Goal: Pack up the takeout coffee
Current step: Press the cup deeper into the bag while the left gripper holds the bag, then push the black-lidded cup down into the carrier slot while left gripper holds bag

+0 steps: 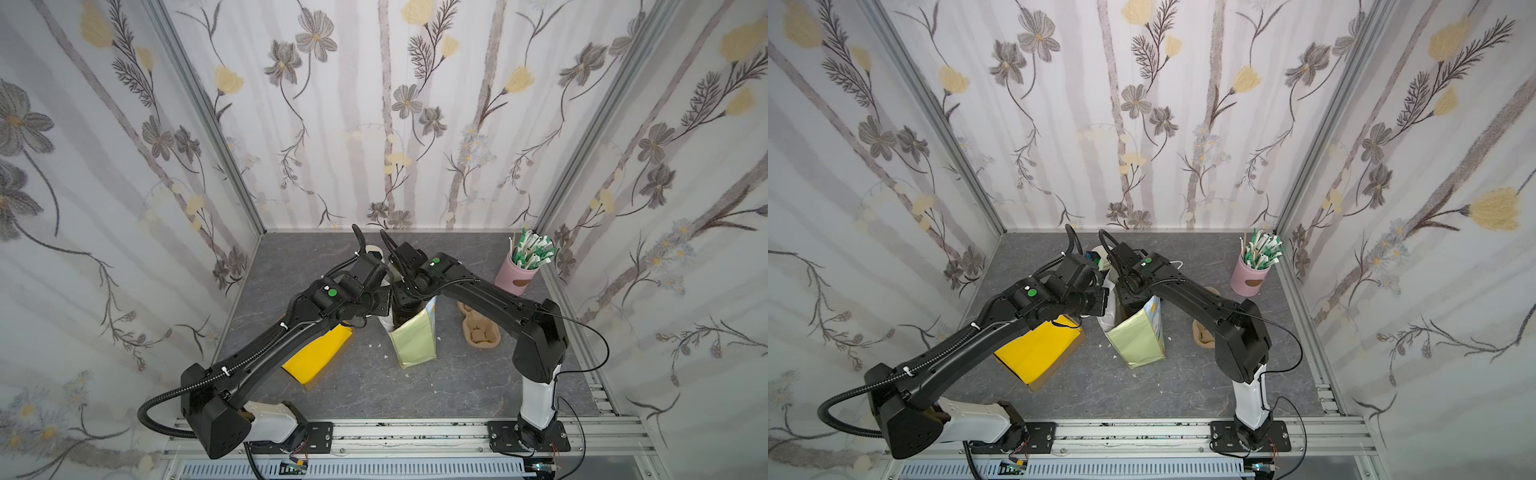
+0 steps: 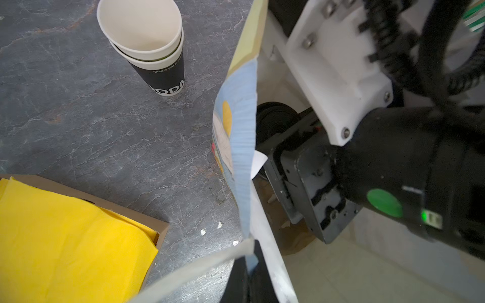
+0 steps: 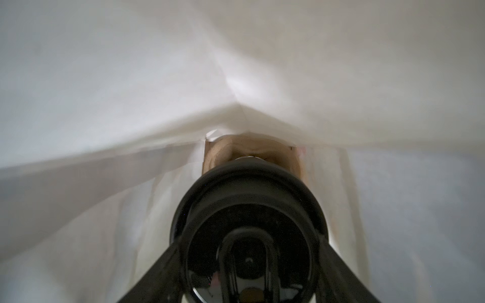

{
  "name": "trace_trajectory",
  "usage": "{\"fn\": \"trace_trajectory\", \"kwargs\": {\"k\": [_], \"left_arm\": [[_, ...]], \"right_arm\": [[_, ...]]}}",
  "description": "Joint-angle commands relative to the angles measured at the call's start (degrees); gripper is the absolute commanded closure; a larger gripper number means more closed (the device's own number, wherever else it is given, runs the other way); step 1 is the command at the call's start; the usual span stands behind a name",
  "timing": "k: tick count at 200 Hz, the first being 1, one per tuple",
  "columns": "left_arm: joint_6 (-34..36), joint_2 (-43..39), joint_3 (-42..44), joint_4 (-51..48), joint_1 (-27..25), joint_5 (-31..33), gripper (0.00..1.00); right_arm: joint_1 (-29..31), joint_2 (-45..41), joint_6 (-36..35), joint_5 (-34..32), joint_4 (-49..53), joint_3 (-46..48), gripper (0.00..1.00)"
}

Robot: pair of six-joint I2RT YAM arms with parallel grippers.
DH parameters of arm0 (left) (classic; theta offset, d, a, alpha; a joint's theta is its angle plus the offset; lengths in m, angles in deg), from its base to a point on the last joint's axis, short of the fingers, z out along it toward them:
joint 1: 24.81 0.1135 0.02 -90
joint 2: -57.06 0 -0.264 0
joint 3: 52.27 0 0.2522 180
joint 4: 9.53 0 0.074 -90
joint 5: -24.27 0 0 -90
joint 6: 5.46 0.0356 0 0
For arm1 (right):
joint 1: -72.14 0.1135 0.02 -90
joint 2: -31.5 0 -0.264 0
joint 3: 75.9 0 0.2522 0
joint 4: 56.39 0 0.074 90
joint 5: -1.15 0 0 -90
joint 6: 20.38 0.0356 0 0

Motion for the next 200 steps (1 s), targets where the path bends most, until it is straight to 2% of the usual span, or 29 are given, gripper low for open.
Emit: {"fn": "trace_trajectory", "kwargs": {"k": [1,145,186,200], "left_arm": [[-0.4,0.2,-0.1,-0.8,0.0,0.5,1.00],[-0.1,1.1,-1.1,-1.2,0.5,0.4,1.00],[-0.9,-0.7,-0.7,-2.0,1.1,0.6,0.92],[-1.2,-1.5,-0.3,-2.2,1.3,0.4,0.85]], "right_arm": [[0.0,0.7,0.1,-0.9,-3.3,0.0,0.55],[-0.3,1.9,-0.9,0.9,-5.1,3.8,0.55],[-0.3,2.1,-1.3,2.5,-4.8,4.3,0.55],[-0.3,2.2,-1.4,3.0,-4.4,4.2,0.55]]}}
